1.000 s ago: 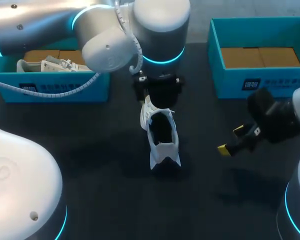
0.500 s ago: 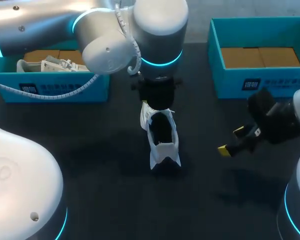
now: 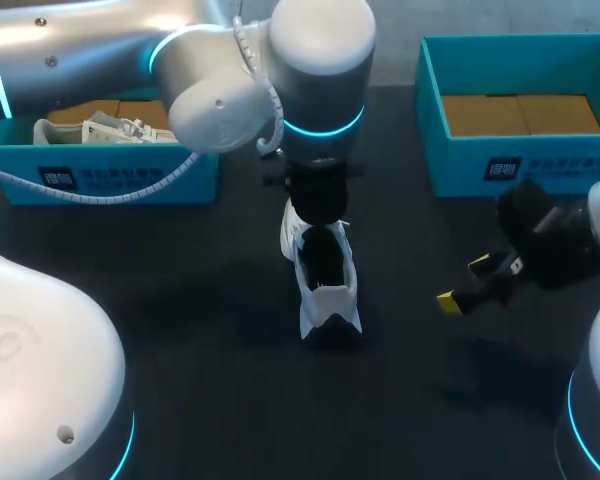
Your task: Take the shoe out of the shoebox, open the shoe tongue, remove and reinsert the insole, then place the shoe into the shoebox
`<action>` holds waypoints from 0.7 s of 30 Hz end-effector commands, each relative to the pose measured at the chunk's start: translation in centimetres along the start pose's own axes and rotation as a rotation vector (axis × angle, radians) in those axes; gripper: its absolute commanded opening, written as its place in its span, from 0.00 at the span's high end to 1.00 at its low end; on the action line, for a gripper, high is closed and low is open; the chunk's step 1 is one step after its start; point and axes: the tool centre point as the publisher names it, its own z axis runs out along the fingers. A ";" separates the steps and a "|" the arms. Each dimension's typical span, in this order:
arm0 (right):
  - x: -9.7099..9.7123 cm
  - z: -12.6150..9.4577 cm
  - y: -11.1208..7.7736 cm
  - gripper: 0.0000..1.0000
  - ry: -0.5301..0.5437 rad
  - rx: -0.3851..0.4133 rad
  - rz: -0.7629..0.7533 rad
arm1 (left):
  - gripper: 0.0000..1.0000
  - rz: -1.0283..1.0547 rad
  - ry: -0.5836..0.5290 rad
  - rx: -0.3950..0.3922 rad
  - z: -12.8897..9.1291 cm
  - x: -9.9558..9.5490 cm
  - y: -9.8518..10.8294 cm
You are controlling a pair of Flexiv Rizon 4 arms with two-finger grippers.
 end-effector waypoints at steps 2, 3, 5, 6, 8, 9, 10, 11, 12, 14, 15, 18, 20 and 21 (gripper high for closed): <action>0.2 -0.1 -0.4 0.00 -0.003 -0.006 0.002 | 0.75 0.002 -0.002 0.009 0.5 -0.4 0.0; 0.2 -0.1 -0.4 0.00 -0.003 -0.005 0.003 | 0.75 0.002 -0.004 0.014 0.6 -0.5 -0.1; 0.2 -0.2 -0.5 0.00 -0.003 -0.005 0.004 | 0.75 0.005 -0.003 0.022 1.0 -0.8 -0.2; 0.2 -0.2 -0.5 0.00 -0.003 -0.004 0.006 | 0.75 0.006 -0.002 0.023 1.2 -0.9 -0.2; 0.2 -0.3 -0.6 0.00 -0.005 -0.005 0.008 | 0.75 0.012 0.001 0.027 1.3 -1.0 -0.2; 0.2 -0.4 -0.7 0.00 -0.006 -0.005 0.009 | 0.75 0.014 0.004 0.031 1.4 -1.1 -0.3; 0.2 -0.4 -0.7 0.00 -0.006 -0.005 0.010 | 0.75 0.025 0.006 0.041 1.4 -1.1 -0.4; 0.2 -0.4 -0.8 0.00 -0.008 -0.007 0.012 | 0.73 0.028 0.006 0.048 1.4 -1.0 -0.6; 0.2 -0.4 -0.8 0.00 -0.008 -0.008 0.013 | 0.73 0.029 0.007 0.047 1.4 -0.9 -0.7; 0.3 -0.4 -1.0 0.00 -0.008 -0.012 0.016 | 0.71 0.034 0.008 0.049 1.6 -0.7 -1.0; 0.2 -0.3 -1.0 0.00 -0.008 -0.012 0.017 | 0.70 0.035 0.008 0.050 1.7 -0.7 -1.1; 0.2 -0.2 -1.0 0.00 -0.005 -0.013 0.018 | 0.70 0.038 0.012 0.060 1.9 -0.5 -1.8; 0.3 -0.1 -0.9 0.00 -0.002 -0.014 0.015 | 0.70 0.040 0.011 0.068 2.0 -0.4 -2.2; 0.3 0.0 -0.9 0.00 -0.001 -0.013 0.014 | 0.71 0.043 0.009 0.071 2.0 -0.3 -2.4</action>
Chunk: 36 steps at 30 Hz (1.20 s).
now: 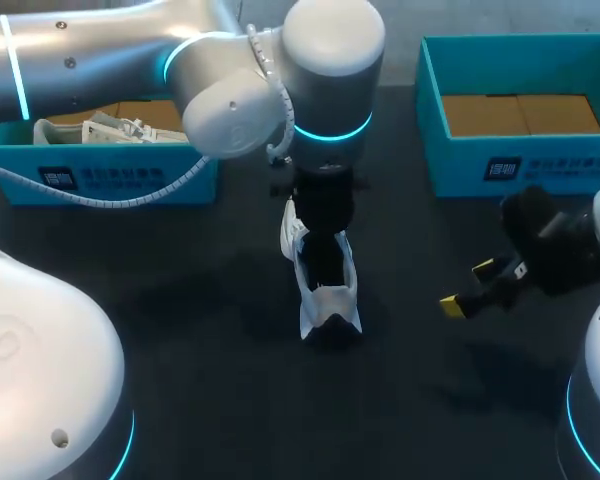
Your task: Take the shoe out of the shoebox, open the shoe tongue, remove and reinsert the insole, then place the shoe into the shoebox
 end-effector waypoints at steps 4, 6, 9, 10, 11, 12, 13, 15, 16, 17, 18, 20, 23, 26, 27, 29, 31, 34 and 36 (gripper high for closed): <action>0.1 0.1 -0.1 0.00 0.001 -0.005 -0.006 | 0.70 0.009 -0.011 0.008 0.1 0.2 -0.8; 0.1 0.0 -0.1 0.00 0.000 -0.006 -0.006 | 0.71 0.017 -0.016 0.005 -0.3 0.1 -0.6; 0.2 0.0 0.1 0.00 -0.002 -0.005 -0.009 | 0.71 0.015 -0.027 -0.011 -1.0 0.0 0.2; 0.2 0.0 0.1 0.00 -0.003 -0.005 -0.009 | 0.71 0.010 -0.029 -0.010 -1.1 0.0 0.4; 0.2 0.0 0.1 0.00 -0.004 -0.006 -0.009 | 0.71 0.009 -0.033 -0.008 -1.1 0.0 0.6; 0.2 0.0 0.1 0.00 -0.005 -0.007 -0.009 | 0.70 0.009 -0.035 -0.005 -1.0 0.0 0.6; 0.2 0.0 0.1 0.00 -0.005 -0.008 -0.008 | 0.70 0.009 -0.036 -0.005 -0.9 0.0 0.7; 0.1 0.1 0.1 0.00 -0.004 -0.009 -0.006 | 0.71 0.019 -0.037 0.010 -0.2 -0.3 0.4; 0.1 0.2 0.1 0.00 -0.003 -0.009 -0.005 | 0.71 0.030 -0.031 0.013 0.2 -0.4 0.3; 0.2 0.2 0.0 0.00 -0.001 -0.009 -0.005 | 0.71 0.038 -0.023 0.020 0.5 -0.4 0.2; 0.2 0.3 0.0 0.00 0.000 -0.009 -0.004 | 0.72 0.045 -0.020 0.020 0.7 -0.4 0.0; 0.3 0.3 0.1 0.00 0.002 -0.007 -0.003 | 0.72 0.053 -0.018 0.028 0.7 -0.4 -0.5; 0.3 0.3 0.2 0.00 0.004 -0.004 -0.005 | 0.73 0.062 -0.018 0.033 0.6 -0.3 -1.1; 0.2 0.1 0.4 0.00 0.005 -0.008 -0.008 | 0.73 0.069 -0.018 0.038 0.5 -0.1 -1.4; 0.2 -0.1 0.5 0.00 0.003 -0.012 -0.010 | 0.73 0.070 -0.017 0.039 0.5 -0.1 -1.6; 0.1 -0.2 0.5 0.00 0.002 -0.012 -0.010 | 0.73 0.073 -0.016 0.041 0.5 0.0 -1.8; 0.1 -0.2 0.5 0.00 0.002 -0.012 -0.010 | 0.73 0.076 -0.013 0.042 0.4 0.1 -2.0; 0.1 -0.2 0.5 0.00 0.002 -0.012 -0.010 | 0.75 0.084 -0.007 0.046 0.4 0.2 -2.3; 0.1 -0.2 0.5 0.00 0.002 -0.012 -0.010 | 0.75 0.085 -0.005 0.048 0.6 0.2 -2.3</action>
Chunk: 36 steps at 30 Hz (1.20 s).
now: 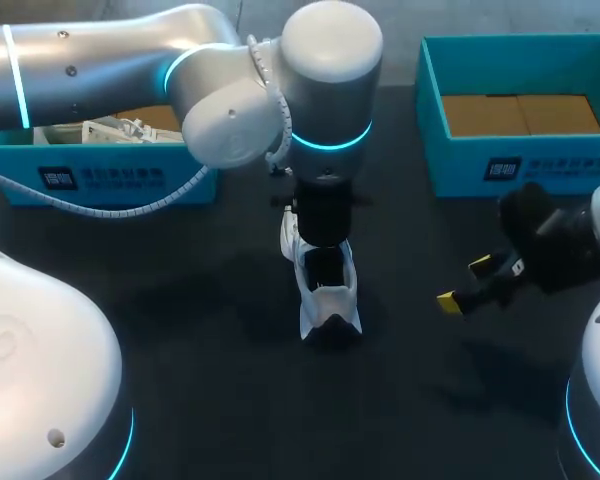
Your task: Take the shoe out of the shoebox, open the shoe tongue, remove and reinsert the insole, then place the shoe into the shoebox
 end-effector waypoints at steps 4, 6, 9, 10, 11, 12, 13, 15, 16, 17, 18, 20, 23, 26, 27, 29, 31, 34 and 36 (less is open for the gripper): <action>0.1 -0.1 -0.1 0.00 0.001 -0.002 -0.001 | 0.75 0.002 0.004 0.002 0.2 0.1 -0.4; 0.1 -0.1 -0.1 0.00 0.001 -0.002 -0.001 | 0.75 0.003 0.003 0.008 0.4 0.0 -0.6; 0.1 -0.1 -0.1 0.00 0.001 -0.002 -0.001 | 0.74 -0.003 0.002 0.012 0.5 -0.1 -0.8; 0.1 -0.1 -0.1 0.00 0.001 -0.002 -0.001 | 0.74 -0.004 0.001 0.011 0.5 -0.2 -0.8; 0.1 -0.1 -0.1 0.00 0.001 -0.002 -0.001 | 0.74 -0.008 0.000 0.011 0.5 -0.2 -0.8; 0.1 -0.1 -0.1 0.00 0.001 -0.002 -0.001 | 0.74 -0.011 0.000 0.012 0.5 -0.3 -0.9; 0.1 -0.1 -0.1 0.00 0.001 -0.002 -0.001 | 0.74 -0.011 -0.002 0.007 0.2 -0.3 -0.8; 0.1 -0.1 -0.1 0.00 0.001 -0.002 -0.001 | 0.73 -0.021 -0.011 0.000 -0.4 -0.3 -0.5; 0.1 -0.1 -0.1 0.00 0.001 -0.002 -0.001 | 0.73 -0.024 -0.017 -0.009 -0.7 -0.2 -0.2; 0.1 -0.1 -0.1 0.00 0.001 -0.002 -0.001 | 0.73 -0.027 -0.019 -0.011 -1.0 -0.1 0.0; 0.1 -0.1 -0.1 0.00 0.001 -0.002 -0.001 | 0.73 -0.035 -0.020 -0.017 -1.2 0.0 0.2; 0.1 -0.1 -0.1 0.00 0.001 -0.002 -0.001 | 0.73 -0.041 -0.024 -0.022 -1.5 0.1 0.4; 0.1 -0.1 -0.1 0.00 0.001 -0.002 -0.001 | 0.73 -0.045 -0.018 -0.010 -1.2 0.2 0.0; 0.1 -0.1 -0.1 0.00 0.001 -0.002 -0.001 | 0.74 -0.038 -0.005 0.007 -0.4 0.2 -0.8; 0.1 -0.1 -0.1 0.00 0.001 -0.002 -0.001 | 0.74 -0.033 0.002 0.009 -0.1 0.2 -1.0; 0.1 -0.1 -0.1 0.00 0.001 -0.002 -0.001 | 0.76 -0.032 0.012 0.023 0.3 0.0 -1.6; 0.1 -0.1 -0.1 0.00 0.001 -0.002 -0.001 | 0.78 -0.032 0.024 0.041 0.9 -0.2 -2.2; 0.1 -0.1 -0.1 0.00 0.001 -0.002 -0.001 | 0.79 -0.031 0.039 0.049 1.5 -0.4 -2.6; 0.1 -0.1 -0.1 0.00 0.001 -0.002 -0.001 | 0.78 -0.039 0.043 0.055 1.5 -0.4 -2.6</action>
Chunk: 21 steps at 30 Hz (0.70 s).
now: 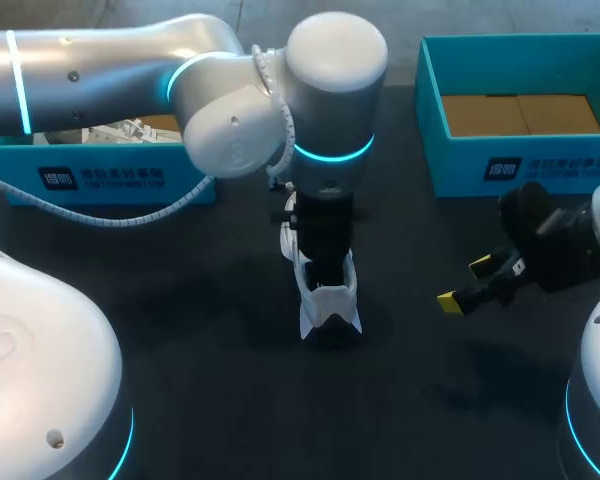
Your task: Take the shoe out of the shoebox, open the shoe tongue, remove and reinsert the insole, then place the shoe into the shoebox
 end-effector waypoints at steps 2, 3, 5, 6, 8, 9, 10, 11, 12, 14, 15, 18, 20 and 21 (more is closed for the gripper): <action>0.1 -0.1 -0.1 0.00 0.000 -0.002 -0.001 | 0.78 -0.023 0.001 -0.006 -0.3 -0.9 0.5; 0.1 -0.1 -0.1 0.00 0.000 -0.002 -0.001 | 0.76 -0.033 -0.012 -0.009 -0.8 -1.0 0.8; 0.1 -0.1 -0.1 0.00 0.000 -0.002 -0.001 | 0.75 -0.056 -0.030 -0.031 -1.7 -0.9 1.9; 0.1 -0.1 -0.1 0.00 0.000 -0.002 -0.001 | 0.73 -0.068 -0.033 -0.039 -1.9 -0.9 2.5; 0.1 -0.1 -0.1 0.00 0.000 -0.002 -0.001 | 0.70 -0.082 -0.030 -0.056 -1.8 -0.8 3.5; 0.1 -0.1 -0.1 0.00 0.000 -0.002 -0.001 | 0.69 -0.086 -0.029 -0.059 -1.7 -0.9 4.0; 0.1 -0.1 -0.1 0.00 0.000 -0.002 -0.001 | 0.68 -0.087 -0.028 -0.060 -1.5 -1.1 4.4; 0.1 -0.1 -0.1 0.00 0.000 -0.002 -0.001 | 0.69 -0.093 -0.020 -0.069 -1.2 -1.2 4.7; 0.1 -0.1 -0.1 0.00 0.000 -0.002 -0.001 | 0.69 -0.090 -0.013 -0.072 -0.9 -1.3 4.9; 0.1 -0.1 -0.1 0.00 0.000 -0.002 -0.001 | 0.69 -0.087 -0.005 -0.059 -0.4 -1.5 4.9; 0.1 -0.1 -0.1 0.00 0.000 -0.002 -0.001 | 0.69 -0.083 0.000 -0.060 -0.2 -1.6 4.9; 0.1 -0.1 -0.1 0.00 0.000 -0.002 -0.001 | 0.71 -0.080 0.013 -0.045 0.5 -1.8 4.7; 0.1 -0.1 -0.1 0.00 0.000 -0.002 -0.001 | 0.71 -0.076 0.024 -0.038 1.0 -1.8 4.4; 0.1 -0.1 -0.1 0.00 0.000 -0.002 -0.001 | 0.71 -0.075 0.029 -0.026 1.2 -1.7 4.1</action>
